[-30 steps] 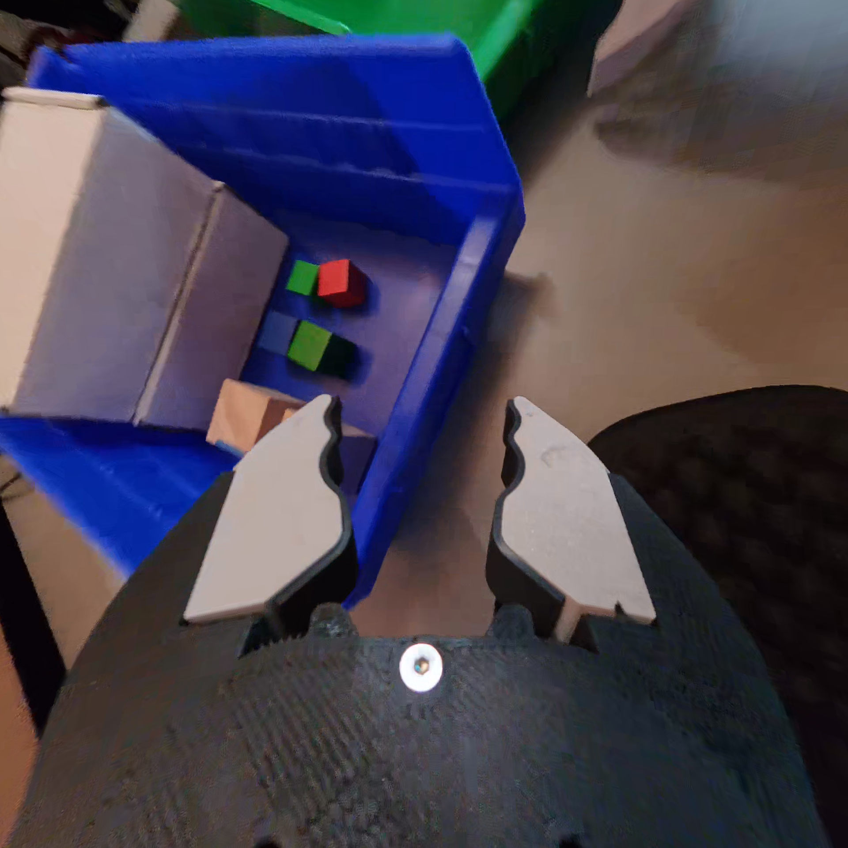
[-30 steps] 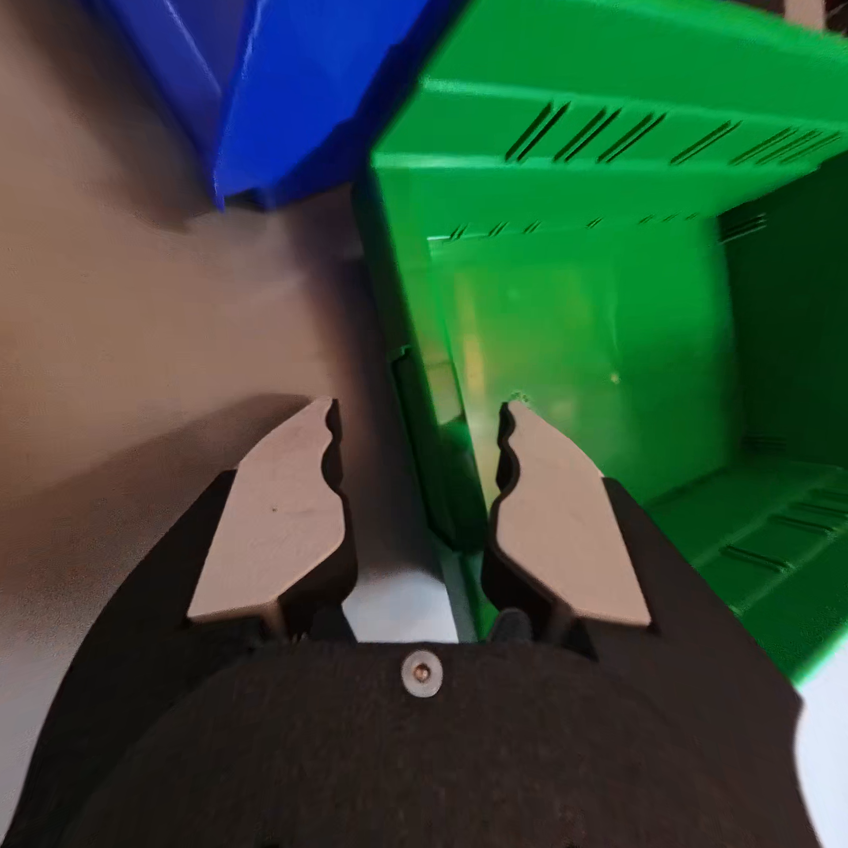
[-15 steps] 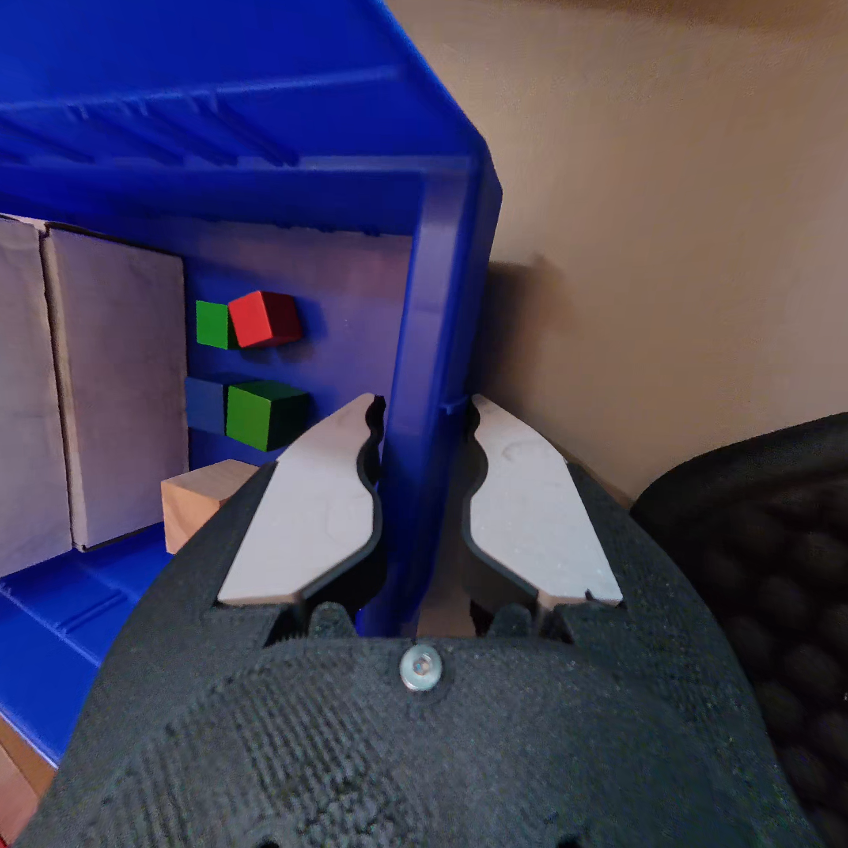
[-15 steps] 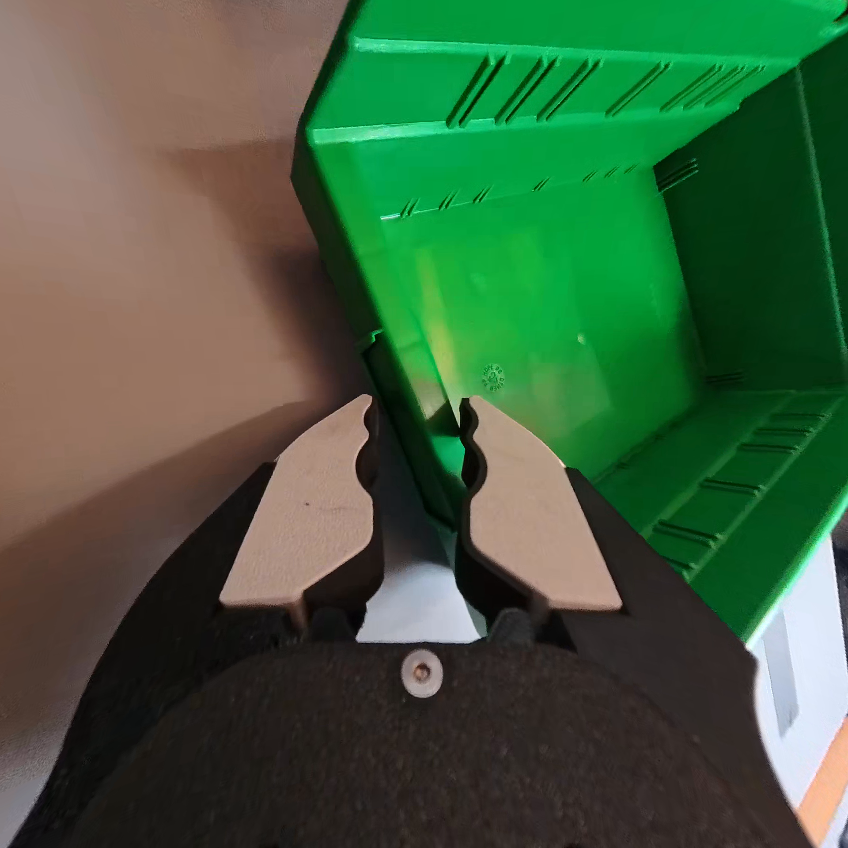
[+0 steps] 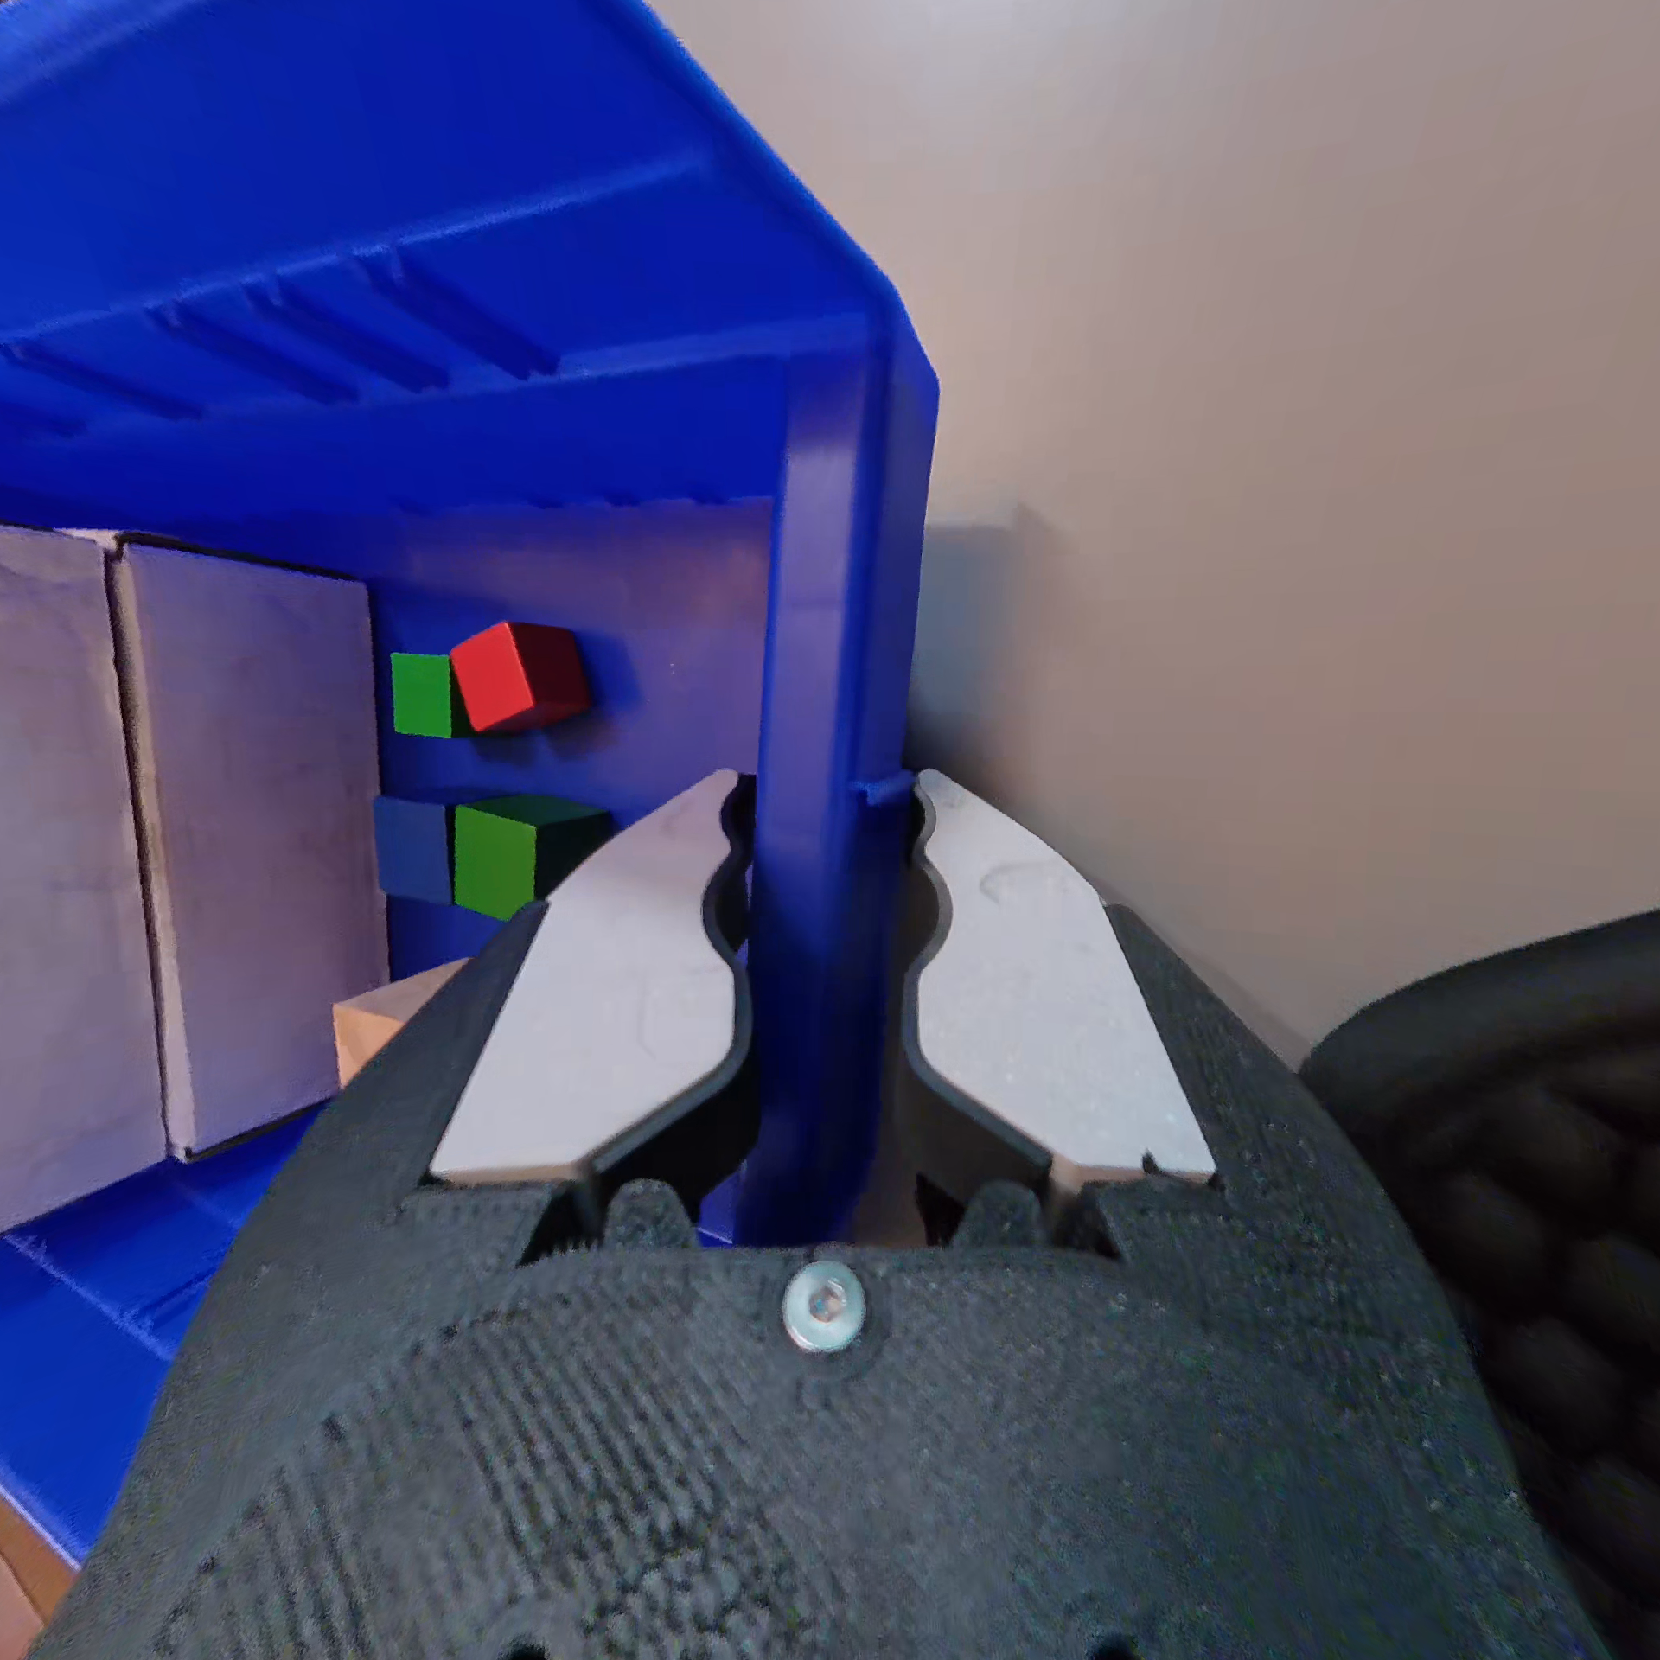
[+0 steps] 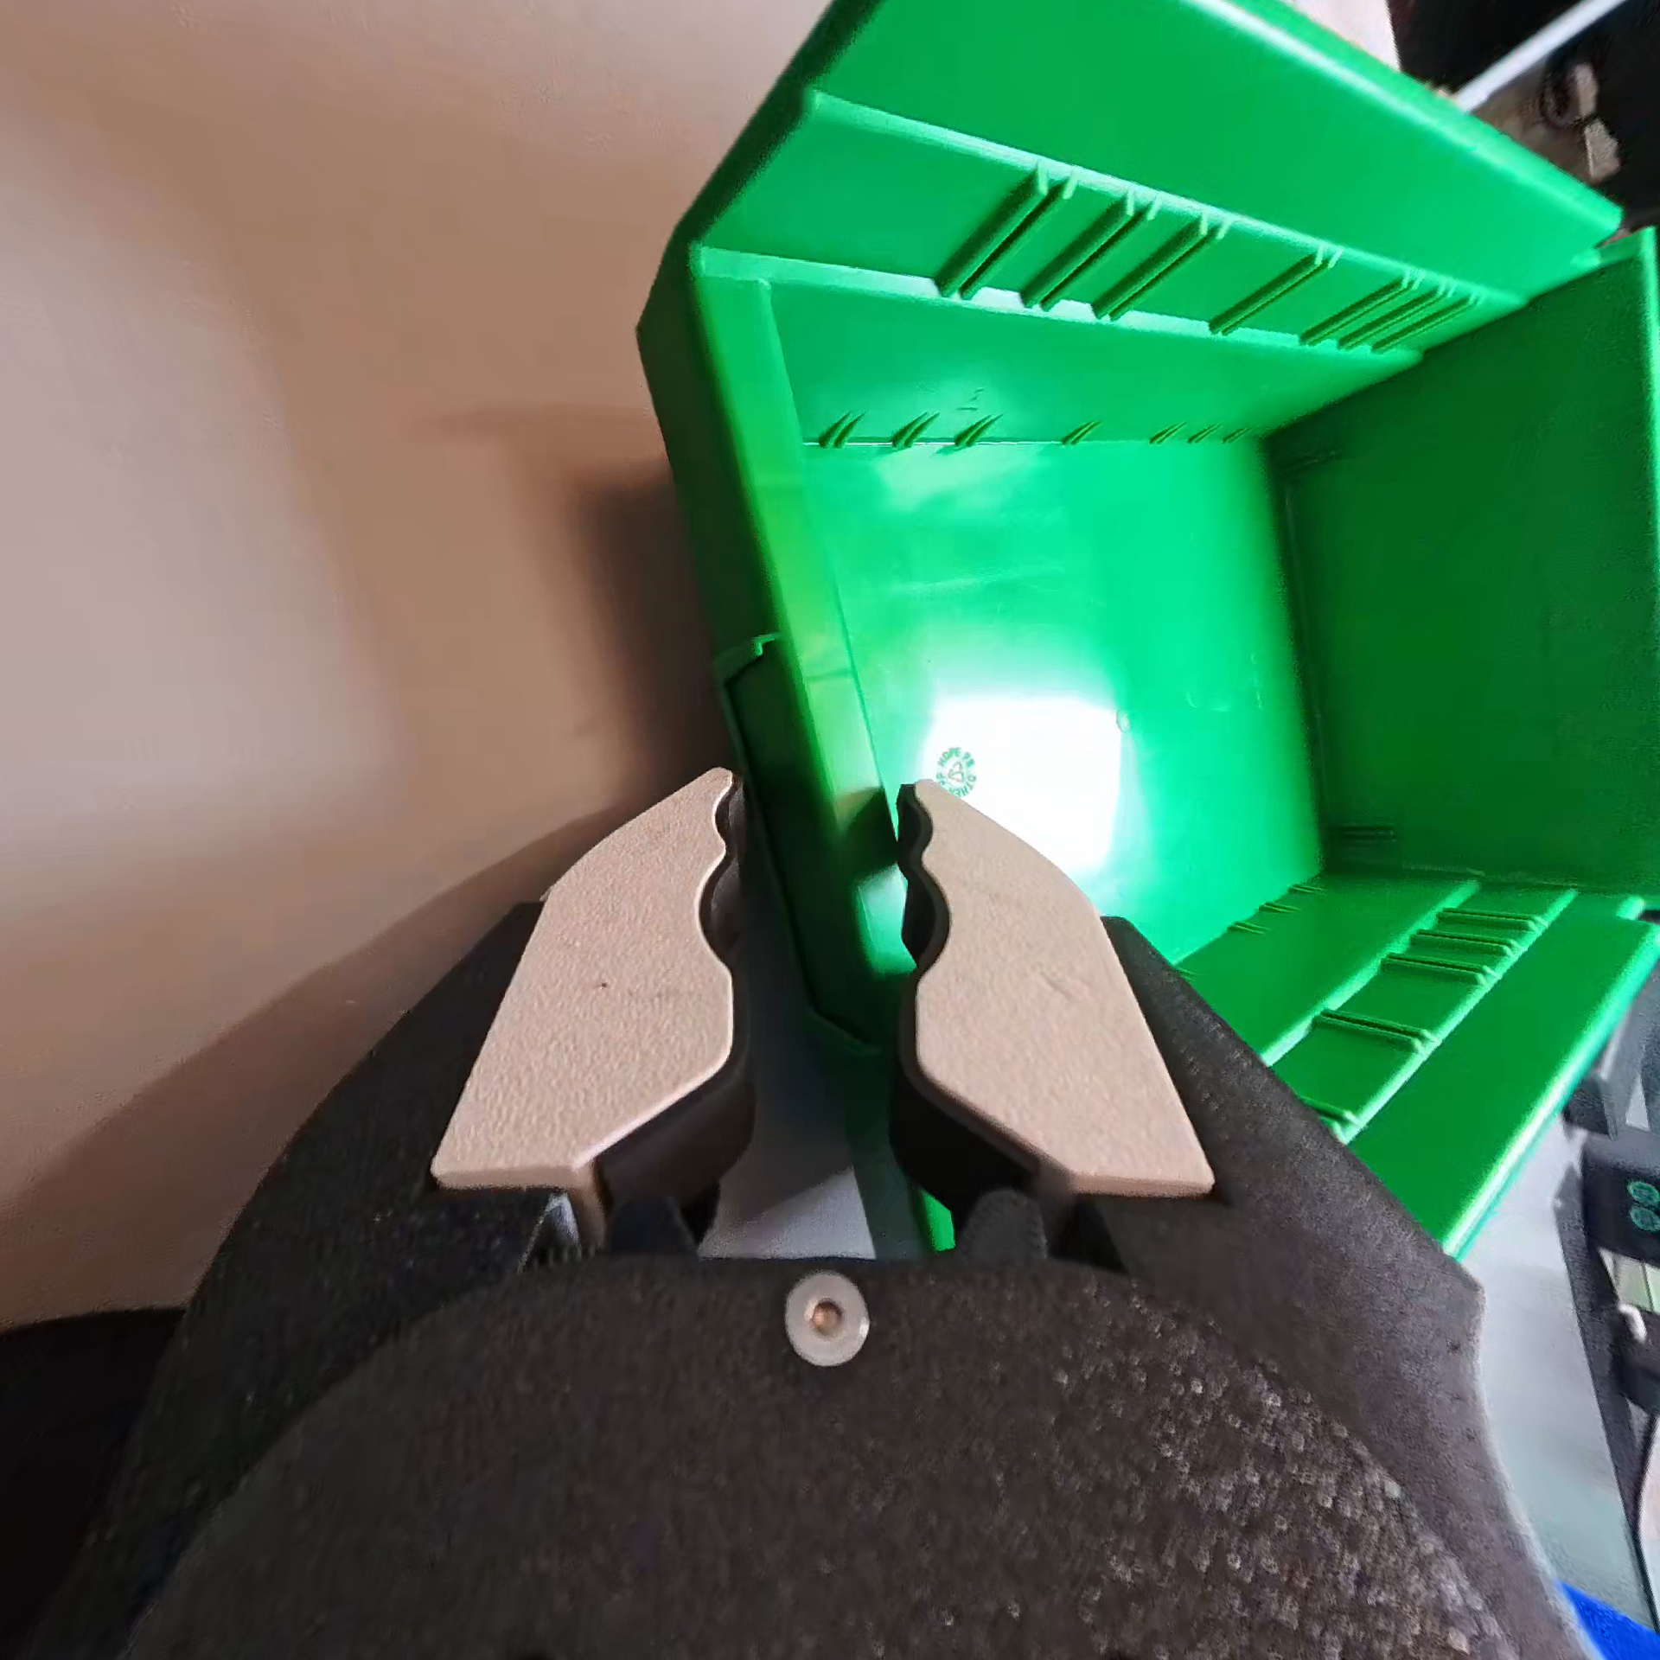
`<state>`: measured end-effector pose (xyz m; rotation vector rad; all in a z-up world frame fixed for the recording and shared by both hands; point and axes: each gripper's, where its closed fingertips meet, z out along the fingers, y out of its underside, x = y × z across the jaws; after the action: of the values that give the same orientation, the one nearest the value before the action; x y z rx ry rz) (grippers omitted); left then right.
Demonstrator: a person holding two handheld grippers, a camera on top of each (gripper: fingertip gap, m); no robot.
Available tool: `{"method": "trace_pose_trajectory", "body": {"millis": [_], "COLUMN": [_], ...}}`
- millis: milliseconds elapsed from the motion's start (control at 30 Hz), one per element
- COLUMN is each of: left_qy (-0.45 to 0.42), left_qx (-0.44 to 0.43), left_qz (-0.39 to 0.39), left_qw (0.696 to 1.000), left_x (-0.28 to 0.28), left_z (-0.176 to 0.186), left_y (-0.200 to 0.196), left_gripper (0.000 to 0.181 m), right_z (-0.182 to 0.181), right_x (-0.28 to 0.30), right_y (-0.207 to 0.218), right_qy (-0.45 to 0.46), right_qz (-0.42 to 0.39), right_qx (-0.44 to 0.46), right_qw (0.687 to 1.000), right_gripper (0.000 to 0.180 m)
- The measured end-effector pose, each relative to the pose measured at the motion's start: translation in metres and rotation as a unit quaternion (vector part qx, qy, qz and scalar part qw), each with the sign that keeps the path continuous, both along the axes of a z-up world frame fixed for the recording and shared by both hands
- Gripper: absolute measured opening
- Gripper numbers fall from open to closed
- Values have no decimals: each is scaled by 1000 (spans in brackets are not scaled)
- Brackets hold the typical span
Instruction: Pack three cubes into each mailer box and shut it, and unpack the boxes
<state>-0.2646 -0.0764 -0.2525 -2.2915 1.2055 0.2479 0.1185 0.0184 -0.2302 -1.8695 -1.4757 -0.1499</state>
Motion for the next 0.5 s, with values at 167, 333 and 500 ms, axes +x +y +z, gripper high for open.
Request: {"method": "trace_pose_trajectory", "body": {"millis": [167,333,500], "left_qy": [-1,7,7], "left_qx": [0,-2,-2], "left_qz": [-8,-15,-26], "left_qw": [1000,1000,1000], "left_x": [1,-5,-17], "left_z": [-1,-1,-1], "left_y": [17,39,64], "left_gripper": [29,28,28], "right_z": [0,0,2], "right_x": [23,36,39], "right_y": [31,59,73], "right_qy": [-9,-10,-5], "right_qz": [-19,-42,-60], "right_qx": [5,11,25], "right_qw": [1000,999,998], "right_gripper": [32,33,35]}}
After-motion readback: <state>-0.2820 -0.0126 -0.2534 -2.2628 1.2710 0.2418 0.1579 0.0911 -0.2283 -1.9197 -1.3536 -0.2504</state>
